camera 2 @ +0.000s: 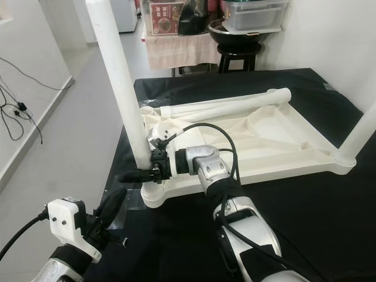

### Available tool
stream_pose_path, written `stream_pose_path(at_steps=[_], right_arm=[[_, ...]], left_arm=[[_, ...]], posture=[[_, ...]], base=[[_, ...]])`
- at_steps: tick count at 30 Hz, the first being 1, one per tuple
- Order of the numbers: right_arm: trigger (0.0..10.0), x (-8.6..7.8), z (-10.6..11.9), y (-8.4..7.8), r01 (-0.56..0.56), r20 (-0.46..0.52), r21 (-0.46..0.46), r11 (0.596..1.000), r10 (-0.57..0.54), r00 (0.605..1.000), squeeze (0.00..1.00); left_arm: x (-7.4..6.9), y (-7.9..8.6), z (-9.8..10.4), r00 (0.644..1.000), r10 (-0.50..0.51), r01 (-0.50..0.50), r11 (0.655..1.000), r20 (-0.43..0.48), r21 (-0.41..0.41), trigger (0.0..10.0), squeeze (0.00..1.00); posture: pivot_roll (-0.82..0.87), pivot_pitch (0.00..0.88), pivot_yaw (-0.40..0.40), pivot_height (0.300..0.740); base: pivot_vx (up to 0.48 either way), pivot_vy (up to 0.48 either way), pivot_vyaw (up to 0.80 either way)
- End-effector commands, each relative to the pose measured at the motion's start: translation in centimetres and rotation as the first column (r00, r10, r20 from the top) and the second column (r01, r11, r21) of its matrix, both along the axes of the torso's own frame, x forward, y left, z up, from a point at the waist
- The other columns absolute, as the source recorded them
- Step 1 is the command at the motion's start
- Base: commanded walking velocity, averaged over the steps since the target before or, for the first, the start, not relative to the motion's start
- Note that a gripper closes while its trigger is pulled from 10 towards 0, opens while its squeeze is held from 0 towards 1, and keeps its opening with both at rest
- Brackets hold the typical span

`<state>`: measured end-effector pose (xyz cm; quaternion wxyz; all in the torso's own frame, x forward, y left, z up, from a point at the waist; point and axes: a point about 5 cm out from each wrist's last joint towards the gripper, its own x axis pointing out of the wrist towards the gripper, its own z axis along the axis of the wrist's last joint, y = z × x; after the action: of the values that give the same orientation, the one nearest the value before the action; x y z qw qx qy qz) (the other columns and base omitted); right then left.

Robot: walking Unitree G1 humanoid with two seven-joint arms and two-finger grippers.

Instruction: Building children table

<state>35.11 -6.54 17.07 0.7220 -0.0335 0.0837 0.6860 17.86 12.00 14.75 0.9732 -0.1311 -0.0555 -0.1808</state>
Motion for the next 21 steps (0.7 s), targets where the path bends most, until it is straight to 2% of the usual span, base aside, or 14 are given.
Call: stream_pose_path(at_steps=[1,4,8,9,10,12,13,14,15,16,17,19,20,21], right_arm=[[0.0,-0.4,-0.8,-0.4,-0.005,-0.032,0.015,1.000,0.006,0.999,0.00],[0.0,-0.3,-0.9,-0.7,0.000,-0.030,0.020,1.000,0.001,1.000,0.00],[0.0,-1.1,-3.5,-3.6,0.202,0.030,-0.106,0.974,-0.200,0.979,0.00],[0.0,-1.1,-3.5,-3.6,0.202,0.030,-0.106,0.974,-0.200,0.979,0.00],[0.0,-1.4,-4.7,-3.8,0.332,0.029,-0.178,0.926,-0.333,0.943,0.00],[0.0,-1.4,-4.7,-3.8,0.332,0.029,-0.178,0.926,-0.333,0.943,0.00],[0.0,-1.4,-5.3,-4.0,0.652,0.048,-0.179,0.737,-0.655,0.754,0.00],[0.0,-1.4,-5.3,-4.0,0.652,0.048,-0.179,0.737,-0.655,0.754,0.00],[0.0,-3.0,-5.5,-4.2,0.756,0.082,-0.180,0.630,-0.756,0.649,0.00],[0.0,-3.0,-5.5,-4.2,0.756,0.082,-0.180,0.630,-0.756,0.649,0.00],[0.0,-4.2,-5.3,-4.3,0.792,0.077,-0.188,0.581,-0.795,0.602,0.00],[0.0,-4.2,-5.3,-4.3,0.792,0.077,-0.188,0.581,-0.795,0.602,0.00],[0.0,-4.5,-4.9,-4.4,0.793,0.099,-0.181,0.582,-0.792,0.603,0.00],[0.0,-4.6,-5.0,-4.1,0.756,0.105,-0.192,0.626,-0.753,0.650,0.00]], left_arm=[[-0.1,0.0,-0.2,1.000,0.010,-0.010,1.000,-0.011,0.012,10.0,0.00],[-0.1,0.0,-0.2,1.000,0.009,-0.009,1.000,-0.011,0.012,10.0,0.00],[-0.3,0.1,-0.1,1.000,0.011,-0.011,1.000,-0.009,0.016,10.0,0.00],[-0.3,0.1,-0.1,1.000,0.011,-0.011,1.000,-0.009,0.016,10.0,0.00],[-0.4,0.2,0.0,1.000,0.011,-0.011,1.000,-0.009,0.021,10.0,0.00],[-0.4,0.2,0.0,1.000,0.011,-0.011,1.000,-0.009,0.021,10.0,0.00],[-0.5,0.4,0.0,1.000,0.013,-0.013,1.000,-0.008,0.028,10.0,0.00],[-0.5,0.4,0.0,1.000,0.013,-0.013,1.000,-0.008,0.028,10.0,0.00],[-0.5,0.6,0.0,1.000,0.017,-0.016,0.999,-0.009,0.036,10.0,0.00],[-0.5,0.6,0.0,1.000,0.017,-0.016,0.999,-0.009,0.036,10.0,0.00],[-0.5,0.8,-0.1,1.000,0.020,-0.020,0.999,-0.011,0.043,10.0,0.00],[-0.5,0.8,-0.1,1.000,0.020,-0.020,0.999,-0.011,0.043,10.0,0.00],[-0.5,0.9,-0.2,1.000,0.013,-0.012,0.999,-0.016,0.047,10.0,0.00],[-0.4,0.9,-0.3,1.000,0.007,-0.006,0.999,-0.020,0.051,10.0,0.00]], posture=[[0.02,0.019,0.046,0.740],[0.02,0.019,0.046,0.740],[0.02,0.035,0.046,0.740],[0.02,0.035,0.046,0.740],[0.03,0.040,0.032,0.740],[0.03,0.040,0.032,0.740],[0.03,0.050,0.032,0.740],[0.03,0.050,0.032,0.740],[0.01,0.052,0.053,0.740],[0.01,0.052,0.053,0.740],[0.00,0.033,0.064,0.740],[0.00,0.033,0.064,0.740],[0.01,0.033,0.060,0.740],[0.01,0.016,0.066,0.740]], base=[[0.000,0.000,0.00],[0.000,0.000,0.00],[0.000,0.000,0.00],[0.000,0.000,0.00],[0.000,0.000,0.00],[0.000,0.000,0.00],[0.000,0.000,0.00],[0.000,0.000,0.00],[0.000,0.000,0.00],[0.000,0.000,0.00],[0.000,0.000,0.00],[0.000,0.000,0.00],[0.000,0.000,0.00],[0.000,0.000,0.00]])
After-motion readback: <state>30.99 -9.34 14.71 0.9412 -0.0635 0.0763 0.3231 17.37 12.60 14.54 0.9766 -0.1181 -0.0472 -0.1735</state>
